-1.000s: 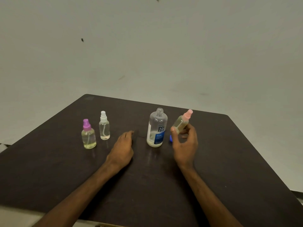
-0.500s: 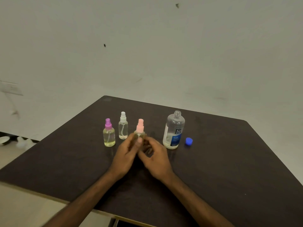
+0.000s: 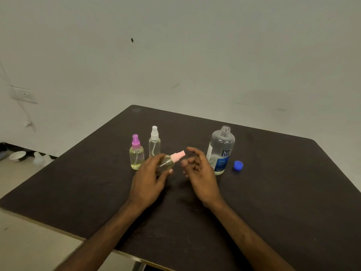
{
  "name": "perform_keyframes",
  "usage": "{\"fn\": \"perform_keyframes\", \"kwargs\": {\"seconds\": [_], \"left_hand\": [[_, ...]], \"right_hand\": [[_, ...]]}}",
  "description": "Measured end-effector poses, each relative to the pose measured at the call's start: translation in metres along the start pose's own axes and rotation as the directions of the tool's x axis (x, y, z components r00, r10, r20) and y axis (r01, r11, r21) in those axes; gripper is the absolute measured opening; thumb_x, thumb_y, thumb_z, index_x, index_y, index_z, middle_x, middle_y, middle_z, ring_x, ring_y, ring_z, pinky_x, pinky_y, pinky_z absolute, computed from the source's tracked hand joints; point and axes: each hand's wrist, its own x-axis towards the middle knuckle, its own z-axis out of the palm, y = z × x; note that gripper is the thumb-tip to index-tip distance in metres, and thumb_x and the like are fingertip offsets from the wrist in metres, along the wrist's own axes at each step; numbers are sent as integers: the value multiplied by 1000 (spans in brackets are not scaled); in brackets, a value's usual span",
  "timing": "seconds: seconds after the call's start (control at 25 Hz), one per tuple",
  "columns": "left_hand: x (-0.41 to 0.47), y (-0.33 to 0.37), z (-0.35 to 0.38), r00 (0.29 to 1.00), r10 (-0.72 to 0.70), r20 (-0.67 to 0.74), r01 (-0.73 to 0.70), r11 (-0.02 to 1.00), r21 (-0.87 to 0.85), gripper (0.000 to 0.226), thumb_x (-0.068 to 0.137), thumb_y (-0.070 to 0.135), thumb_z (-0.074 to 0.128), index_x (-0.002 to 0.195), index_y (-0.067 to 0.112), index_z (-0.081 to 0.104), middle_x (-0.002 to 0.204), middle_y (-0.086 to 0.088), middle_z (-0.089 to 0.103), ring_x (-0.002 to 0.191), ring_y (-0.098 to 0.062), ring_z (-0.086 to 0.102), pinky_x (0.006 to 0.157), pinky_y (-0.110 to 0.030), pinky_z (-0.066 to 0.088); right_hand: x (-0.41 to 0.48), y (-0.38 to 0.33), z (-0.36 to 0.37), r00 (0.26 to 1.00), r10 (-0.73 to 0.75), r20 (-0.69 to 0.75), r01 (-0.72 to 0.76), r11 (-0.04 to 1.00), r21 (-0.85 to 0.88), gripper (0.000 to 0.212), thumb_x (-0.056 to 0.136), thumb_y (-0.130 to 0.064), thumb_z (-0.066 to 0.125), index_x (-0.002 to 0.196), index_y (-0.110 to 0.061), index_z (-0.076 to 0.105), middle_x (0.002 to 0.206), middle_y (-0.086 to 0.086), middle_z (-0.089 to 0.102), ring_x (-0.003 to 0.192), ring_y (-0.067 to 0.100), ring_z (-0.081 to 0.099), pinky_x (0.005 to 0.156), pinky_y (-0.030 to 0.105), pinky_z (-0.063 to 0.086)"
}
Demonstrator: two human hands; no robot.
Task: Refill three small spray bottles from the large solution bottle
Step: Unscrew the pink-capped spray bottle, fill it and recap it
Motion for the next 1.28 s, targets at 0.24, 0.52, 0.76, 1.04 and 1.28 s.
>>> {"fn": "perform_keyframes", "kwargs": {"seconds": [0.24,0.52,0.76,1.04,1.28], "left_hand": [[-2,6,-1,991,101,92,-114,984,137,49,88,24,74,134,20,58,120,4,61,108,-9,52,86,-26,44],[-2,6,-3,959,195,203,-246,932,267,48,91,36,67,134,20,55,115,3,63,101,-17,58,81,-34,50],[-5,4,-10,955,157,253,-205,962,179,46,94,39,63,136,22,53,121,9,63,106,-10,58,86,-25,44],[-4,3,-11,961,69,269,-92,993,74,40,94,42,62,130,35,47,115,22,60,104,-1,59,88,-30,51],[-1,0,-8,955,110,277,-142,985,100,38,95,46,56,128,29,53,115,20,58,105,-1,55,88,-28,49]], "right_hand": [[-3,1,1,999,-35,9,36,993,-115,16,92,-36,64,97,-21,71,79,-2,71,73,13,66,66,30,54],[-5,2,-12,997,-70,46,74,992,-106,10,93,-23,66,99,-16,70,79,-1,71,72,13,67,66,32,55],[-6,-1,-16,982,-154,105,176,956,-237,18,89,-14,69,107,-15,71,98,-8,72,93,12,68,81,40,57],[-10,-6,-11,989,-121,85,134,975,-176,32,90,-24,69,122,-23,63,106,-9,68,100,11,67,86,34,57],[-8,-4,-13,984,-165,72,178,949,-260,17,89,-18,71,106,-21,67,99,-10,69,95,12,66,80,39,57]]}}
